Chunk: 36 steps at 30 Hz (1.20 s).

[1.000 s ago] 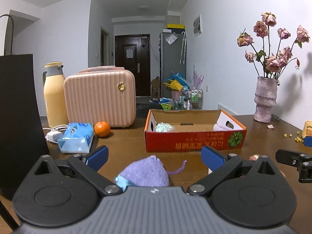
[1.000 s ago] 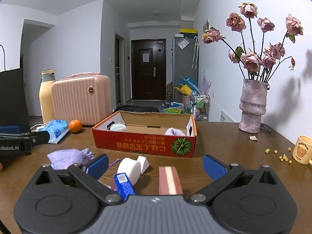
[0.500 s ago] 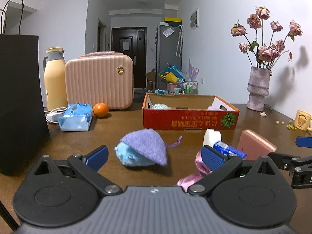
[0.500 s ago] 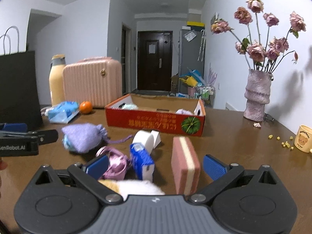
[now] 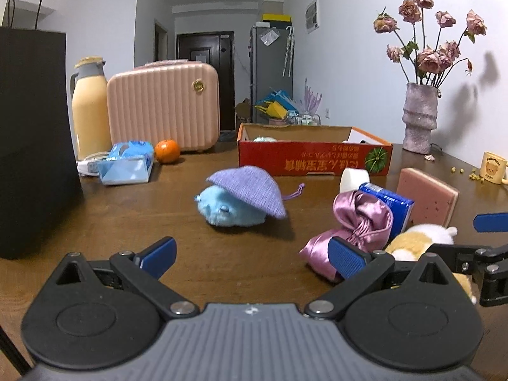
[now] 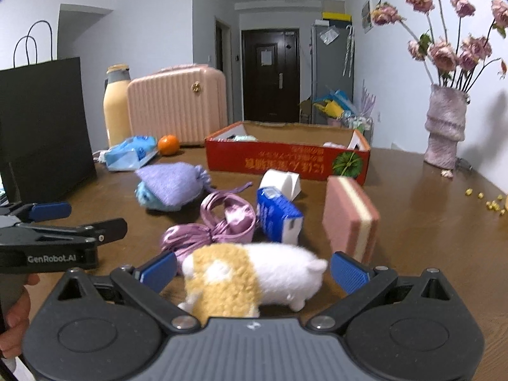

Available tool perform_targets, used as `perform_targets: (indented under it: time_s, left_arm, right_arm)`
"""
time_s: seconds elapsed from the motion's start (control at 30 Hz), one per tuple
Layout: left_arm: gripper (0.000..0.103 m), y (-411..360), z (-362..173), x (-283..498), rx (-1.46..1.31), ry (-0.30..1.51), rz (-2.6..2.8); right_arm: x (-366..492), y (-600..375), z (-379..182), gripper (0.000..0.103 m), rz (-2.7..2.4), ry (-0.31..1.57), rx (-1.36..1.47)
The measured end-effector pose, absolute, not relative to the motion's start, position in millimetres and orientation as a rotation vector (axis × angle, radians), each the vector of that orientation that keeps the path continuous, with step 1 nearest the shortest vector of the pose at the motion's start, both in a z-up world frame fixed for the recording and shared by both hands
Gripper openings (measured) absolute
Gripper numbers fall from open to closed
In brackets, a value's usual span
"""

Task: Organize soft objects
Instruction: 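Grasp the white-and-yellow plush dog with the right gripper and lift it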

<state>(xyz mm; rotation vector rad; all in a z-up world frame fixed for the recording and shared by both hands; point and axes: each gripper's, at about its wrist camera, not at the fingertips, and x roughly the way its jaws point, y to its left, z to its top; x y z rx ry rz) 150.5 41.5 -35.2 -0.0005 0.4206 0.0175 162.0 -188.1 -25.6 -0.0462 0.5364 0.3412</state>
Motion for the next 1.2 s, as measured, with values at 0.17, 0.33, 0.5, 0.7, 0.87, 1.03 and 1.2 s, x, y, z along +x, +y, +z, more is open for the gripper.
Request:
perform_targets:
  time_s: [0.17,0.33,0.5,0.7,0.87,1.03,1.2]
  left_arm:
    - [0.103,46,-40,152,-0.016,0.425,0.004]
    - [0.103,47,-43,153,-0.024,0.434,-0.012]
    - [0.103,45,-45,152,-0.021,0.428,-0.026]
    - [0.103,42,-46,152,-0.008,0.431,-0.036]
    - [0.103,41,-47,152,0.0,0.436,-0.037]
    - [0.103,40,-48,153,0.006,0.443,-0.032]
    - [0.103,39,-49,155,0.013,0.453,-0.025]
  right_arm:
    - [166,-180,-39,0.097,0.377,0.578,-0.04]
    - [171,-171,-49,0.087,0.38,0.61,-0.05]
    - [175,-174,-55,0.078,0.389,0.616,-0.009]
    - [180,-173,-63,0.058,0.402,0.645,0.009]
    - [179,-176,-64,0.054,0.405,0.629,0.032]
    - [178,-181,-64,0.053,0.398,0.618,0.044]
    - [178,-188,-62,0.053,0.386,0.597,0.047]
